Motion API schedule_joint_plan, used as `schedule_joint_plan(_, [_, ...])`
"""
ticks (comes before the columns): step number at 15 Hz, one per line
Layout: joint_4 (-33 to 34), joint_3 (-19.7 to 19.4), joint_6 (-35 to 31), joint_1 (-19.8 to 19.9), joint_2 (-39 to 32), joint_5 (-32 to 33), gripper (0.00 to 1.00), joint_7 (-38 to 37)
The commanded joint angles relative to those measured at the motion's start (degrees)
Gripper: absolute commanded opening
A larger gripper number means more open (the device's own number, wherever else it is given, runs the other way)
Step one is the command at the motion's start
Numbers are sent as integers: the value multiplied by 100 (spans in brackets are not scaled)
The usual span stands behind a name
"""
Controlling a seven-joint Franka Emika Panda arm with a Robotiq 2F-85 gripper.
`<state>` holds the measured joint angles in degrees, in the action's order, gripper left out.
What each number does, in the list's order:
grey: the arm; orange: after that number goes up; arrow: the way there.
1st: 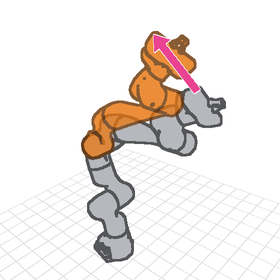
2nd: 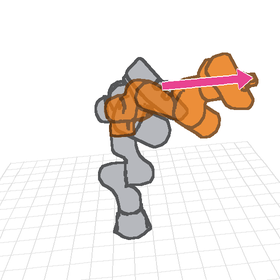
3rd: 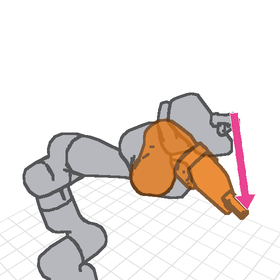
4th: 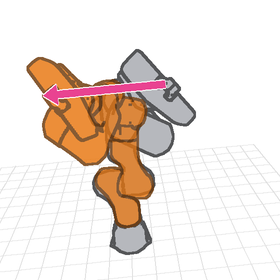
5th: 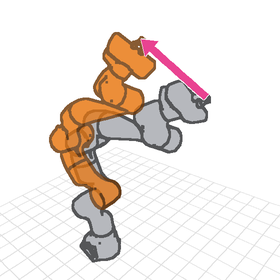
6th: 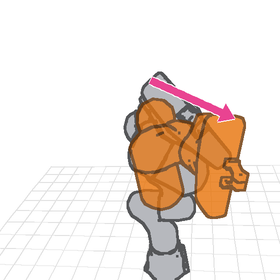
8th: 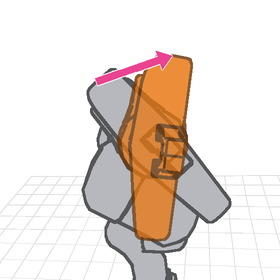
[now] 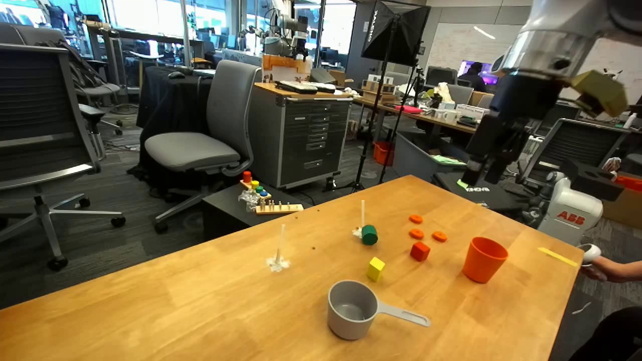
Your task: Put the yellow, green and the orange blocks inside the grey measuring cup
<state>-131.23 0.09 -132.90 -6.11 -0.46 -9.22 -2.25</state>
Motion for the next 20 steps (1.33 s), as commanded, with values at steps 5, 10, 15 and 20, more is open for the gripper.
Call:
schedule_joint_plan(5, [1266, 13, 210, 24, -1670, 1203, 100, -1371])
schedule_joint_plan(10, [1907, 47, 251, 12, -2446, 1149, 100, -1342])
schedule_joint_plan(15, [2869, 111, 462, -234, -3552, 1229, 100, -1388])
schedule_joint_plan(20, [3911, 85, 747, -551, -4437, 1266, 100, -1458])
